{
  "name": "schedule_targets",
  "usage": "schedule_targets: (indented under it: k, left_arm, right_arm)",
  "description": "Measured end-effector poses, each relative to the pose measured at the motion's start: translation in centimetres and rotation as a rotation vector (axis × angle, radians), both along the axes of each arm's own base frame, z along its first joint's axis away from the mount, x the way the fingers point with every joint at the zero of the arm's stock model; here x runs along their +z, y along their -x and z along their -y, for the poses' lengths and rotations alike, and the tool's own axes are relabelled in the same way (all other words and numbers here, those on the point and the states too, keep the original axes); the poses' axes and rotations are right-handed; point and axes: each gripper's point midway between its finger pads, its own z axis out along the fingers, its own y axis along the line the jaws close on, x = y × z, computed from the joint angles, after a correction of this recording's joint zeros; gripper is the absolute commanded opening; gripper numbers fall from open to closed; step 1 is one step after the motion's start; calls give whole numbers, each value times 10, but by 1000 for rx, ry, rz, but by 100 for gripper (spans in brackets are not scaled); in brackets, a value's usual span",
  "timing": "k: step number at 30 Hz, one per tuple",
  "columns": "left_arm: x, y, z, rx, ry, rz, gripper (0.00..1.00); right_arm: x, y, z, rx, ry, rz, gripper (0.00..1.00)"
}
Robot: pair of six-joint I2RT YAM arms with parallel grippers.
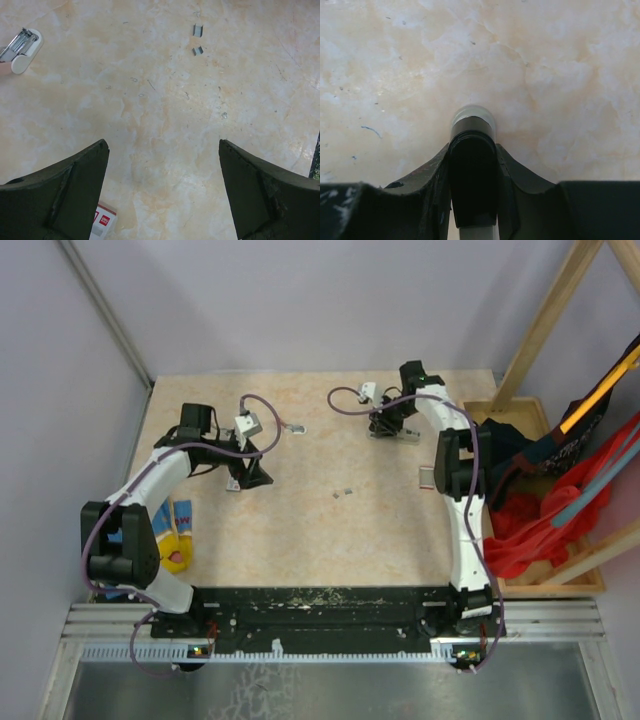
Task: Unload the staples from the stapler
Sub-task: Move the stapler to the center of the board.
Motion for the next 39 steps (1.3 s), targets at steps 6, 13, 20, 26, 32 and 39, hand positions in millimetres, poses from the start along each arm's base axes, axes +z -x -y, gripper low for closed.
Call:
schedule_targets:
  k: [6,13,20,26,32,39]
  left_arm:
    - [0,3,2,-13,5,-6,94]
    - [-3,6,3,-22,6,-24,92]
    - [-4,7,2,-20,4,-28,92]
    - [-4,4,1,-8,-5,-22,92]
    - [1,2,0,4,-9,-4,91]
    - [3,-3,-1,28,-12,6,91]
  right_arm:
    - [-1,25,-19,44,1,-24,24]
    - [-2,72,-75,126,-27,-87,19]
    - [-1,119,-111,162,-61,-136,19]
    - [-3,170,-127,193,-56,-159,20]
    - [-4,205,-135,221,-54,-168,20]
    - [-2,224,-138,221,-50,-162,19]
